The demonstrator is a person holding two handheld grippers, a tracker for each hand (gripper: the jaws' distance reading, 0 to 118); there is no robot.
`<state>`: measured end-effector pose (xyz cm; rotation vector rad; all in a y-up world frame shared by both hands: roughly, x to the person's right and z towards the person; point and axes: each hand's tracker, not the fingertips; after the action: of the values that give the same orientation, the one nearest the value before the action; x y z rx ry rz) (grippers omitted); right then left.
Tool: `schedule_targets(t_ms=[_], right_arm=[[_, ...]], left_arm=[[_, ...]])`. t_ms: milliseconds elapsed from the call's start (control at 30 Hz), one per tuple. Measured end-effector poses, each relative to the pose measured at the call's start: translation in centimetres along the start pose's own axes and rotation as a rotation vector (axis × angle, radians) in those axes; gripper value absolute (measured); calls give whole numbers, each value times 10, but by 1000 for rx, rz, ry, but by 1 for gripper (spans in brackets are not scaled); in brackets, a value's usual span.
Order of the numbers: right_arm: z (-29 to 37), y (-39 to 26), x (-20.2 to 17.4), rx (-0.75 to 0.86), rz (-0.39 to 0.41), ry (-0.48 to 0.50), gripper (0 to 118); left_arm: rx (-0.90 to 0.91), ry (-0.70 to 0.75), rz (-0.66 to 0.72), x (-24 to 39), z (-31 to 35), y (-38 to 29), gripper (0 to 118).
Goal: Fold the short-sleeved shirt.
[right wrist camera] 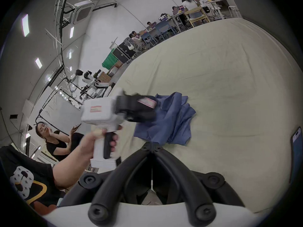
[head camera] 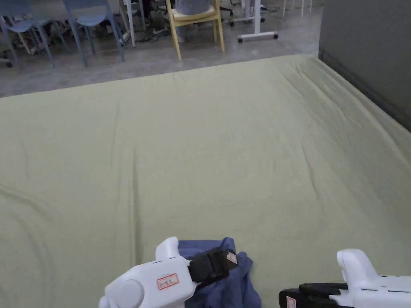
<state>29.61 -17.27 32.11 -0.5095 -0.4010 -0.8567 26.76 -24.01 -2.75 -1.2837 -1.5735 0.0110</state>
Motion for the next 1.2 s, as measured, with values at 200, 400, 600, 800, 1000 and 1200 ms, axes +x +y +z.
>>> schedule_targets(t_ms=[200, 400, 600, 800, 1000, 1200], right_arm=[[5, -1, 3, 17, -12, 12, 2], [21, -1, 11, 54, -31, -53, 2], [44, -3, 17, 97, -76, -151, 2], [51, 7, 28, 160, -131, -193, 2], [-15, 30, 13, 31, -5, -110, 2], [-133, 35, 31, -154, -24, -33, 3]], left_arm=[[87, 186, -35, 2, 39, 4, 0], [-146, 247, -260, 24, -62, -32, 0], [-246, 246, -425, 70, -133, -64, 0], [-288, 53, -442, 100, -88, -73, 0], [-169, 109, -186, 1, 31, -42, 0], [-55, 198, -24, -67, 107, -16, 0]])
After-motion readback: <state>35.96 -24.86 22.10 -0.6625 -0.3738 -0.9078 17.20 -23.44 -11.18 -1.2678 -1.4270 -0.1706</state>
